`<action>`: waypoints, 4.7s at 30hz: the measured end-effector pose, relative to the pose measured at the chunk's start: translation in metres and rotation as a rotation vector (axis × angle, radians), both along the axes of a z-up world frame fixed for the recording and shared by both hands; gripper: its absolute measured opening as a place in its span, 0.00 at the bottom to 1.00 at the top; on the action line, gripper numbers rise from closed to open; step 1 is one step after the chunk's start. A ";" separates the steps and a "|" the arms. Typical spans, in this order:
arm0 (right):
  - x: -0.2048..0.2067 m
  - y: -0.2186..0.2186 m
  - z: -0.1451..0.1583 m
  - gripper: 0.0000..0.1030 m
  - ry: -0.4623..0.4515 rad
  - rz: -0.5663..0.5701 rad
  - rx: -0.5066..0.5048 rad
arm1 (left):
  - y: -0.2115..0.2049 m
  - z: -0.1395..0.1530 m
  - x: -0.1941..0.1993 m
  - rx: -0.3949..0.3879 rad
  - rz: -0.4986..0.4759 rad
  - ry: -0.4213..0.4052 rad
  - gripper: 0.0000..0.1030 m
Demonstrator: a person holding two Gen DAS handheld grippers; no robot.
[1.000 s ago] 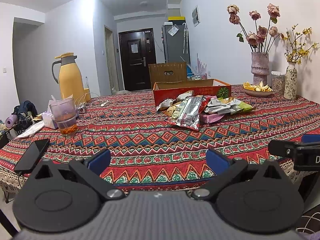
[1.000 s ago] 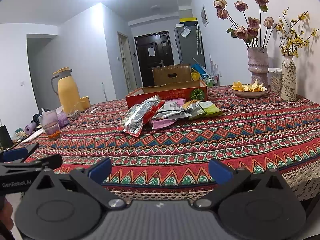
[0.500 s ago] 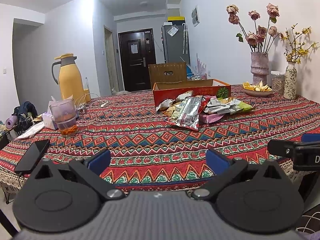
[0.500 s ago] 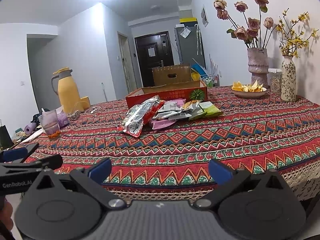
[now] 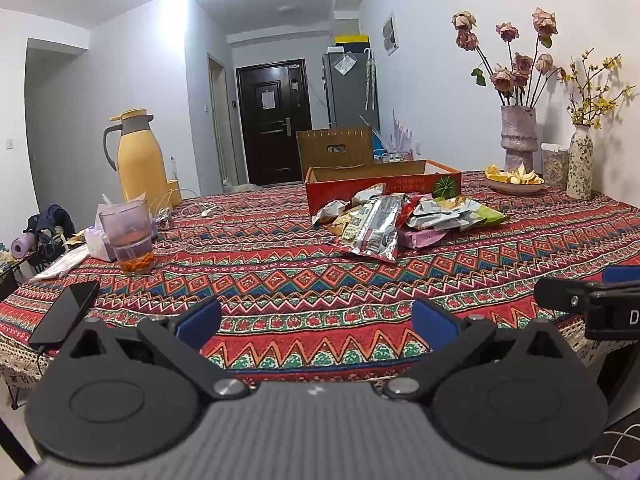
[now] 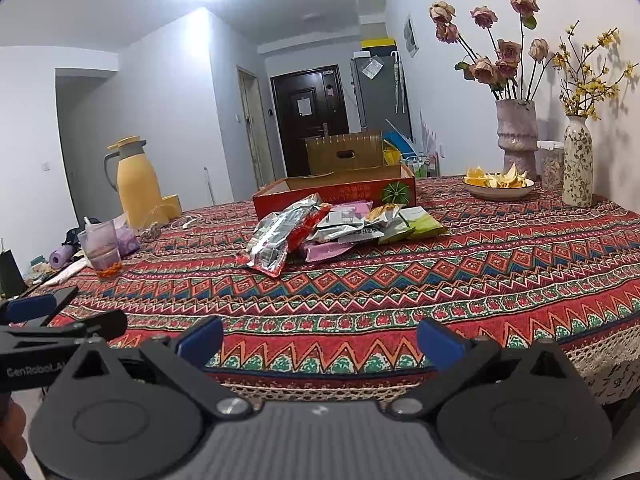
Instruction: Organize snacks
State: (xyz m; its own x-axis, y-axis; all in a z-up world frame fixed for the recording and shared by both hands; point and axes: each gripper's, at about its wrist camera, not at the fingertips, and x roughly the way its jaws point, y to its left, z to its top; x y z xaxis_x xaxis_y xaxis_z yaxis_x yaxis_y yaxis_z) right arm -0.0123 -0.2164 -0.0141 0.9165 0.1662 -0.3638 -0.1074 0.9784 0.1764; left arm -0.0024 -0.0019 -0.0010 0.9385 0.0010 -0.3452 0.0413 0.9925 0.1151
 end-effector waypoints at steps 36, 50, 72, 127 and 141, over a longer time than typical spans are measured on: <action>0.003 -0.003 0.000 1.00 0.001 -0.003 0.001 | 0.001 -0.001 0.001 0.000 0.002 0.008 1.00; 0.002 -0.003 -0.001 1.00 -0.005 -0.003 0.003 | 0.002 -0.002 0.004 -0.001 0.010 0.014 1.00; 0.086 -0.023 0.007 1.00 -0.033 -0.024 0.059 | -0.008 0.011 0.107 -0.008 -0.017 0.064 1.00; 0.325 -0.078 -0.010 0.26 0.154 0.014 -0.004 | -0.107 0.000 0.332 -0.212 -0.216 0.332 0.76; 0.308 -0.077 0.001 0.59 0.110 0.026 -0.061 | -0.113 0.009 0.327 -0.180 -0.177 0.317 0.40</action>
